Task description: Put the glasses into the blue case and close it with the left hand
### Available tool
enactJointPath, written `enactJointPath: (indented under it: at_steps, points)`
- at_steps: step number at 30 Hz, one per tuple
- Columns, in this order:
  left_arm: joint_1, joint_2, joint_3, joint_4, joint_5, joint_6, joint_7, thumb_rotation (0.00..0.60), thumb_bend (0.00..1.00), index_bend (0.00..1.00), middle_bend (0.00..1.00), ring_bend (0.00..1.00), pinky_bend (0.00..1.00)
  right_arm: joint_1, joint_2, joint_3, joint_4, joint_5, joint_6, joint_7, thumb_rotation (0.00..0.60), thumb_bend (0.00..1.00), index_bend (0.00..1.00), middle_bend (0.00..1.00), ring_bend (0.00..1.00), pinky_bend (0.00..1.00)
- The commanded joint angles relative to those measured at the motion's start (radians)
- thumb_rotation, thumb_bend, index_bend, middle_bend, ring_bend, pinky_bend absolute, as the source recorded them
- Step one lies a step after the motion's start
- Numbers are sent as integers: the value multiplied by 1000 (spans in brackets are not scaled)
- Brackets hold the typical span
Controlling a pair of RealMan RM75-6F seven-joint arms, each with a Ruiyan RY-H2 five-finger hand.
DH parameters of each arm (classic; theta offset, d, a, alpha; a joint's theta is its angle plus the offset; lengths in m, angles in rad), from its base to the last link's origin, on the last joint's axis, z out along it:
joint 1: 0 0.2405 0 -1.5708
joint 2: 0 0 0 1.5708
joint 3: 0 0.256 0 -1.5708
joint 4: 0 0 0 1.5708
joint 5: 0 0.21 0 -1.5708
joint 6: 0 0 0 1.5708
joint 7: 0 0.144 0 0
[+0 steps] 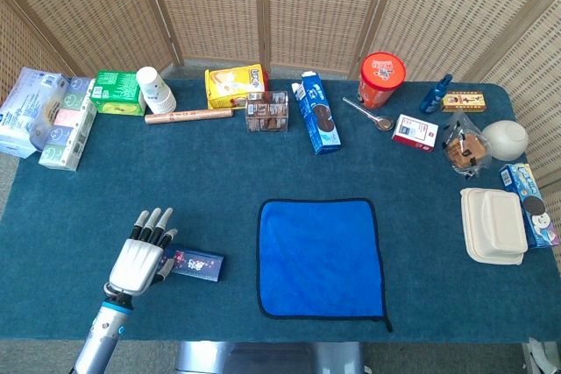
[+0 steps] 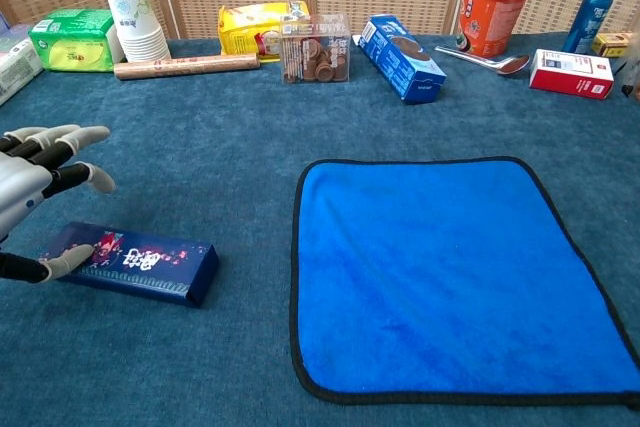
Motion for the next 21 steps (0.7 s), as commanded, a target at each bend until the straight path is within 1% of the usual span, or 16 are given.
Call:
enactJointPath:
  at_steps: [1, 7, 12, 16, 21]
  points:
    - [-9, -1, -12, -3, -22, -6, 5, 483, 258, 254, 0, 0, 60, 0, 0, 0, 0, 0, -1, 0, 341, 332, 39, 126, 0, 126]
    - [-21, 7, -24, -23, -62, -15, -6, 481, 259, 249, 0, 0, 60, -2, 0, 1, 1, 2, 0, 0, 342, 332, 40, 126, 0, 126]
    - [-24, 40, -22, -74, -41, 20, -40, 475, 258, 234, 4, 0, 60, -2, 0, 2, -2, 1, -2, -4, 344, 331, 39, 126, 0, 127]
    - [-24, 111, -2, -184, -23, 26, -89, 457, 260, 231, 13, 0, 56, 4, 1, 2, -14, -4, -9, -16, 340, 333, 39, 125, 0, 127]
    - [-31, 231, 44, -341, -42, -32, -123, 413, 261, 234, 13, 0, 48, 13, 9, 3, -42, -12, -20, -43, 344, 330, 39, 126, 0, 127]
